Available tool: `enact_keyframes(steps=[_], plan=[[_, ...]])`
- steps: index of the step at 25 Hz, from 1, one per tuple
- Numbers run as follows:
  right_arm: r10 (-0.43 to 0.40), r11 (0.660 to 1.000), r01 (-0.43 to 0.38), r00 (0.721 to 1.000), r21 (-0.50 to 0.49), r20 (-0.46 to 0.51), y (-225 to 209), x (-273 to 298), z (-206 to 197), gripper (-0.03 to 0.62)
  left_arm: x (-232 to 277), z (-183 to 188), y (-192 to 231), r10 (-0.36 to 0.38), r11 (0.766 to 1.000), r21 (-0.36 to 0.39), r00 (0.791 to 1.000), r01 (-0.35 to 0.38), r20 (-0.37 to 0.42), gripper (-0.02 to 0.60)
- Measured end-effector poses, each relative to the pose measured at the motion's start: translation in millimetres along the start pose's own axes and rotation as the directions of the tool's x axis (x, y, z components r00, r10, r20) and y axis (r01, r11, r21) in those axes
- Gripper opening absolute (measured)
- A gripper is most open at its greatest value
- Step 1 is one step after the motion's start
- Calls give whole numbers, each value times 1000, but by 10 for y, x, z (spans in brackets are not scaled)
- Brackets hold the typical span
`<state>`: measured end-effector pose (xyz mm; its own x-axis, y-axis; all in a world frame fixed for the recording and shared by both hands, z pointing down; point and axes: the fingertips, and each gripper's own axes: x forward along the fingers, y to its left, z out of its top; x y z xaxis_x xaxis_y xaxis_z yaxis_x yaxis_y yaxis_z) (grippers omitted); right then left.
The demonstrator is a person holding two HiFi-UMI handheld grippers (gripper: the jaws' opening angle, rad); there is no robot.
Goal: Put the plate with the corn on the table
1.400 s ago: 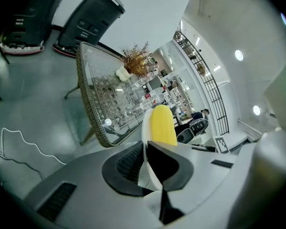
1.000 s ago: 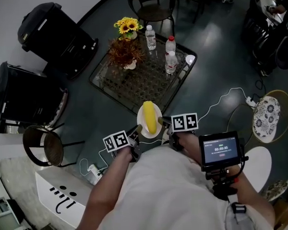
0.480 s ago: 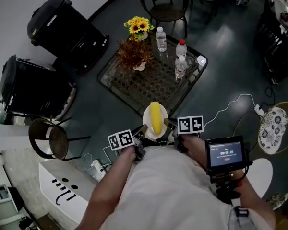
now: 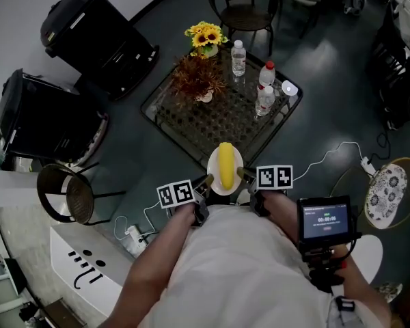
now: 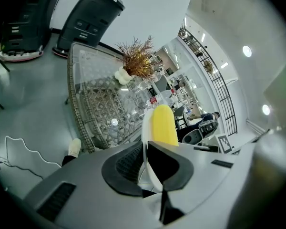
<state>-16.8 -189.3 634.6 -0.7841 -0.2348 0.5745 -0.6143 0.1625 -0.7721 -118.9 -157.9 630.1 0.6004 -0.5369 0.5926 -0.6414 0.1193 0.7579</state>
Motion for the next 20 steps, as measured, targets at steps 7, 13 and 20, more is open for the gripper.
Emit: enact_keyframes(steps=[7,13,20], plan=[[-25,1000,25,1000,-4,-14,-79,193,155,49,151,176,144,-1,1000,11,1000,1,-31,35],[-33,999,33,999,8,-25,-184,375,280,51,300,334,279,-11,1000,7,999,11,-53,35],[-55,998,56,998,33,-32,-360,547,442,51,534,472,408,-19,999,-33,996,16,-85,35]])
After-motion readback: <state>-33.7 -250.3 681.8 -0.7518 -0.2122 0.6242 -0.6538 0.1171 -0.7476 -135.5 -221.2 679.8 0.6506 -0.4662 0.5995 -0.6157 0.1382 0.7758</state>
